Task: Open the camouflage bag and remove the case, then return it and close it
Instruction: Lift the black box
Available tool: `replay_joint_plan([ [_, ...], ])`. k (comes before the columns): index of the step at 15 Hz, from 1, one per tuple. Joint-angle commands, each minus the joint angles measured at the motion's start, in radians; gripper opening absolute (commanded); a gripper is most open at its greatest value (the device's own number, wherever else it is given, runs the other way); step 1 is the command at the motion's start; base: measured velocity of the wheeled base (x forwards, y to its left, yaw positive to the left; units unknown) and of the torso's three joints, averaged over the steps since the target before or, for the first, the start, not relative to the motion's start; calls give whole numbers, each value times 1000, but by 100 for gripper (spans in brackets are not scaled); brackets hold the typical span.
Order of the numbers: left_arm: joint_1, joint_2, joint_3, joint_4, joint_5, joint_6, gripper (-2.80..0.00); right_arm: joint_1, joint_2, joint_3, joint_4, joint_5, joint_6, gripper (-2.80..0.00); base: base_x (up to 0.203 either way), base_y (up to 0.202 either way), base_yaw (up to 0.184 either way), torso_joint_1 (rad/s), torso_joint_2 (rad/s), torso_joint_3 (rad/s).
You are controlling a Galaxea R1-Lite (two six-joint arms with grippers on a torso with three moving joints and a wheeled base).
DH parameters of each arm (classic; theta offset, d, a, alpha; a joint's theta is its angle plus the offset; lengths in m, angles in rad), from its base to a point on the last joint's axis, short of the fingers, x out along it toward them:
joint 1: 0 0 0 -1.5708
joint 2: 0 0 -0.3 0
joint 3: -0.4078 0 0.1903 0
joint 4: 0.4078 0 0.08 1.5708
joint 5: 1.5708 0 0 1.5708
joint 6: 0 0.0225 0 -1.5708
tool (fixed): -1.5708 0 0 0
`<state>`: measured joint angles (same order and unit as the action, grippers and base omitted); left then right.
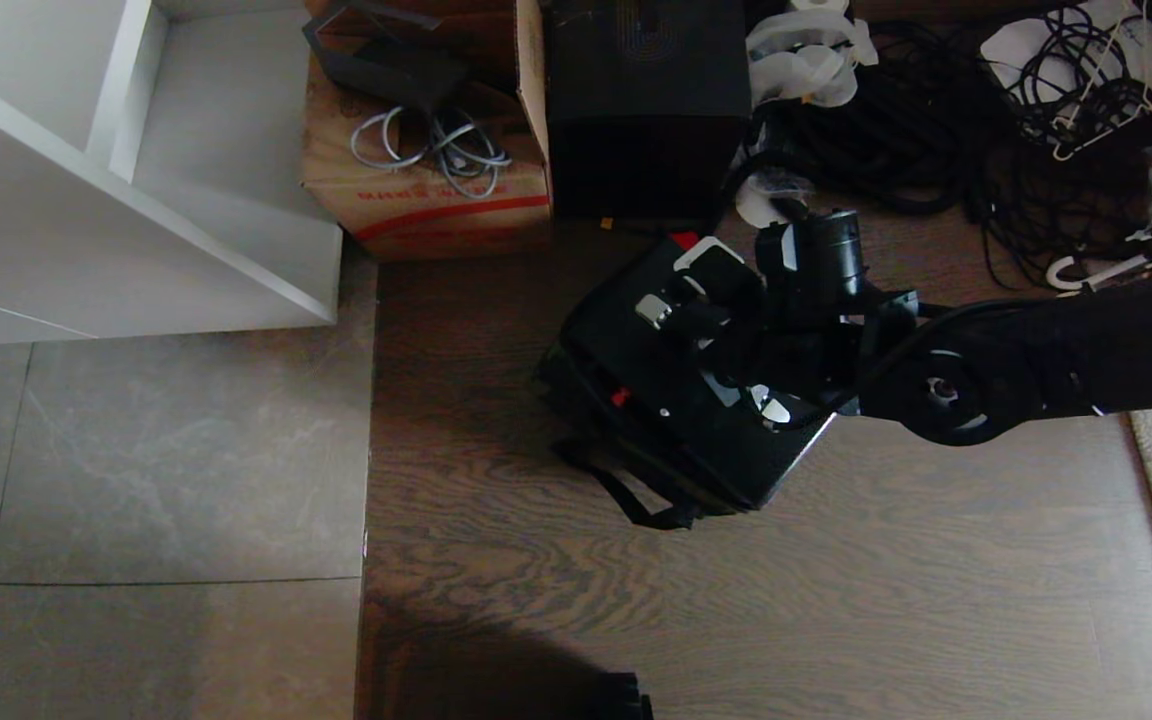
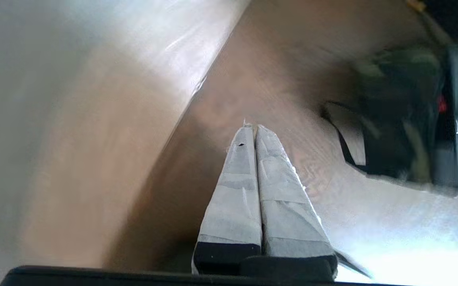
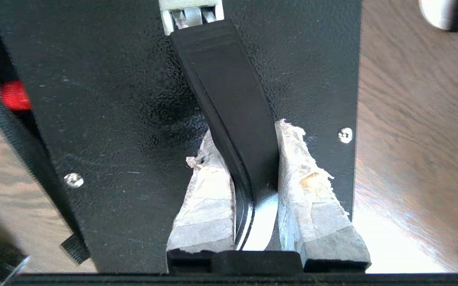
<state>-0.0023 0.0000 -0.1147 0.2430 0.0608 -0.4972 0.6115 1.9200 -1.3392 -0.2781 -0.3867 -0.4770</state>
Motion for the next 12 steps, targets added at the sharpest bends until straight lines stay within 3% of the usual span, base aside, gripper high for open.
replay_joint_plan([
  [1, 1, 0, 89, -381, -17, 259, -280, 1, 2, -3, -3, -1, -3, -280, 0, 0, 0, 0, 0, 0],
  [2, 1, 0, 108, -343, -29, 382, -280, 1, -1, 1, -3, -1, -4, -280, 0, 0, 0, 0, 0, 0],
  [3, 1, 0, 122, -302, -40, 436, -280, 1, 1, 3, -3, -1, -3, -280, 0, 0, 0, 0, 0, 0],
  [5, 1, 0, 122, -270, -44, 474, -280, 1, 4, -1, -3, -1, -3, -280, 0, 0, 0, 0, 0, 0],
  [7, 1, 0, 123, -255, -54, 552, -280, 1, 1, 0, -3, -1, -5, -280, 0, 0, 0, 0, 0, 0],
  [9, 1, -1, 123, -255, -53, 497, -280, 1, 4, -3, -3, -1, -5, -280, 0, 0, 0, 0, 0, 0],
  [12, 1, 0, 124, -255, -56, 535, -280, 1, 8, 9, -7, -3, -5, -280, 0, 0, 0, 0, 0, 0],
])
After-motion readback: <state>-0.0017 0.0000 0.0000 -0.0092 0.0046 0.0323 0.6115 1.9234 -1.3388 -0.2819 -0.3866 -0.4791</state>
